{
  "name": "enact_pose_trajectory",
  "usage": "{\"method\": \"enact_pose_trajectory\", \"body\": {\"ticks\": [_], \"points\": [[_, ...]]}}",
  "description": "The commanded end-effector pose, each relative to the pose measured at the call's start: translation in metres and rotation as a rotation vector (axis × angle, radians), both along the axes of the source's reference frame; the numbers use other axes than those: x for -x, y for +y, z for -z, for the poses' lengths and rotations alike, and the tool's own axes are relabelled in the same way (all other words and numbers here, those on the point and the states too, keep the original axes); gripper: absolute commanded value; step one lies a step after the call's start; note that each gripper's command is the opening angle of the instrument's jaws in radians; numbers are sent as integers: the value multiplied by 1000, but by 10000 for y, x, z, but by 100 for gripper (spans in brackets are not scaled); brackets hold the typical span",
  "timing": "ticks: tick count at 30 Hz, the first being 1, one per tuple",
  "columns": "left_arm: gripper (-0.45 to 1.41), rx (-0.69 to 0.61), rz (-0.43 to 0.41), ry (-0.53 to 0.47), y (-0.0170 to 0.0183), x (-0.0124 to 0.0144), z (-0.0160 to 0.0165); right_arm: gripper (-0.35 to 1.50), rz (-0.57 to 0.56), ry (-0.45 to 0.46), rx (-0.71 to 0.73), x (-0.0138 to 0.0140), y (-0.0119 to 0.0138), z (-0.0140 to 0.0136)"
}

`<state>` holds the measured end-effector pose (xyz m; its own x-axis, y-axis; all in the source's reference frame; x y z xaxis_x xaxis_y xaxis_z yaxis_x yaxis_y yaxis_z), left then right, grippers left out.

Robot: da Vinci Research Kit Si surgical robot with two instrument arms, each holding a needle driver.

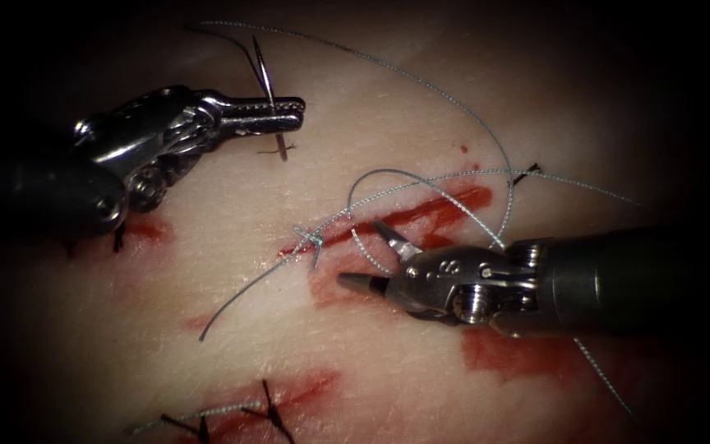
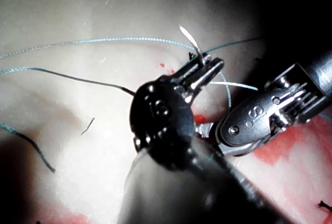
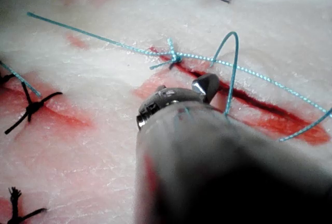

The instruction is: Wound Closure

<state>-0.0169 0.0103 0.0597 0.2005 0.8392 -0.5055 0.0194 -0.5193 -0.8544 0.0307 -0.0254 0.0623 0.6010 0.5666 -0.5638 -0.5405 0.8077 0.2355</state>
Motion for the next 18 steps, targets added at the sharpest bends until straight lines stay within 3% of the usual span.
{"method": "enact_pose_trajectory", "body": {"ticks": [1, 2, 4, 5, 9, 18], "points": [[-45, 2, 0, -1, -2, 5, -5, 78, -6, -3, 2, -7, -1, -9], [-45, 2, 0, -1, -2, 5, -5, 68, -8, -4, 3, -6, 1, -12], [-45, 2, 0, -1, -2, 6, -5, -23, -17, -4, -4, -4, 2, -15], [-45, 2, -1, -2, -2, 7, -5, -35, -26, -3, -37, 2, 2, -13], [-45, 1, -3, 0, -3, 7, -3, -35, -2, -39, -80, 13, 3, 1], [-45, 5, -7, 9, -3, 6, -3, -35, 26, -90, -174, 77, 10, 33]]}}
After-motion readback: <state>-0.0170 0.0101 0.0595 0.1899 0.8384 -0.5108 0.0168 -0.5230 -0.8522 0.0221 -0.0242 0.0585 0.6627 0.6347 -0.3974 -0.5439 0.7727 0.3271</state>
